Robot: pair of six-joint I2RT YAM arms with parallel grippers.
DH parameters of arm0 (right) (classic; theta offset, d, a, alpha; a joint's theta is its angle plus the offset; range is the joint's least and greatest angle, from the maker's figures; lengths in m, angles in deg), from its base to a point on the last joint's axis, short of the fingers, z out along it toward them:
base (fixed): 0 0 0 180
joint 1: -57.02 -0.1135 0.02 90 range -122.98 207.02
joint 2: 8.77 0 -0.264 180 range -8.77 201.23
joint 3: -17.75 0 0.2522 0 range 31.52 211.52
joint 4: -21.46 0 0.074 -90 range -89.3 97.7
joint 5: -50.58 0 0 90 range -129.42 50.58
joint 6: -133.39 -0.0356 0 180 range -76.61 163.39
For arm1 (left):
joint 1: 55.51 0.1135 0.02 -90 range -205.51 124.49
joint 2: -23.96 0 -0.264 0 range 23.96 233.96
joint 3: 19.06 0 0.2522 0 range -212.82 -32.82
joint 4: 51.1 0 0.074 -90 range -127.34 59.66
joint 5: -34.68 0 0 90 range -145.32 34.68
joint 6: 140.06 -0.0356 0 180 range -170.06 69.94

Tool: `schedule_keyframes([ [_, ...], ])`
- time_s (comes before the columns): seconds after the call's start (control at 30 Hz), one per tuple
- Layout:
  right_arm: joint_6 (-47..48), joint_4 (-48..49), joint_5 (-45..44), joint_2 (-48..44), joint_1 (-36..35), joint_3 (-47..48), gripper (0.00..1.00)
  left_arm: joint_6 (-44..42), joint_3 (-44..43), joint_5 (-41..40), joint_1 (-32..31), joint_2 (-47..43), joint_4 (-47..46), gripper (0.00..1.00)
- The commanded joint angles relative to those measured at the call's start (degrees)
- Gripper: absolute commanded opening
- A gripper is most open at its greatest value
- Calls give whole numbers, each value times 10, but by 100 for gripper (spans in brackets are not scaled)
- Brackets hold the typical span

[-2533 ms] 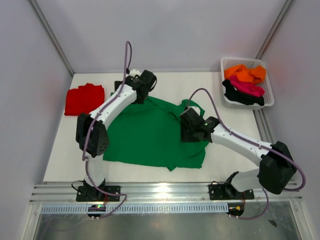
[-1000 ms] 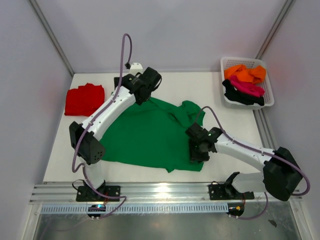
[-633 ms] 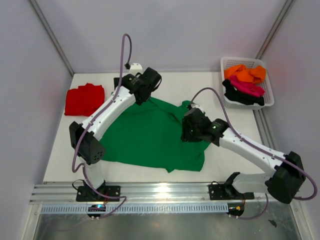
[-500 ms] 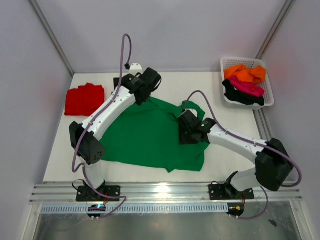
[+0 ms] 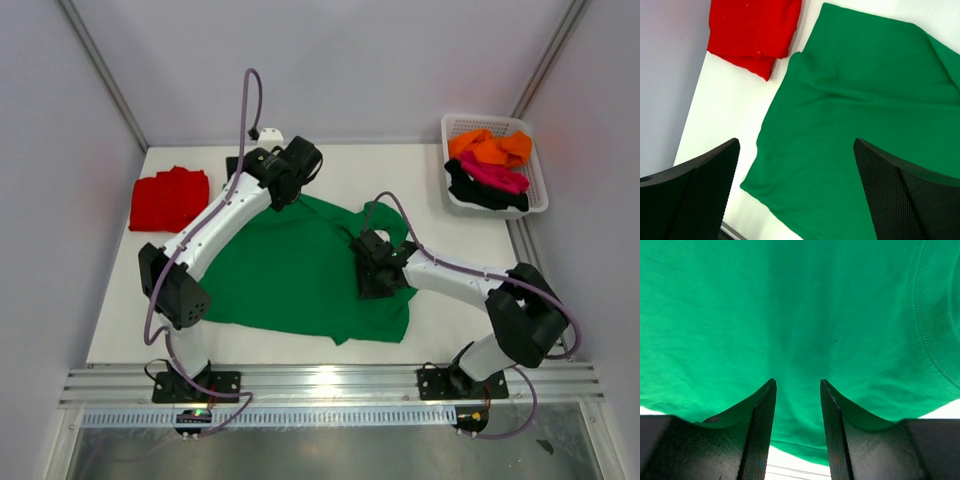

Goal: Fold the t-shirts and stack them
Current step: Flatten out the tshirt

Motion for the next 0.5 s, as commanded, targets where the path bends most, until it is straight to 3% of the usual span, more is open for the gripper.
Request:
schedule_keyframes([
  [0.0,-1,1,7,29,-3,-7,45,19,-13,-17,0,-26,5,98],
  [0.13,-7,5,25,76,-3,-5,45,16,-16,-18,1,-33,5,98],
  [0.47,-20,-23,45,87,-3,-10,45,10,-32,-24,1,-47,7,98],
])
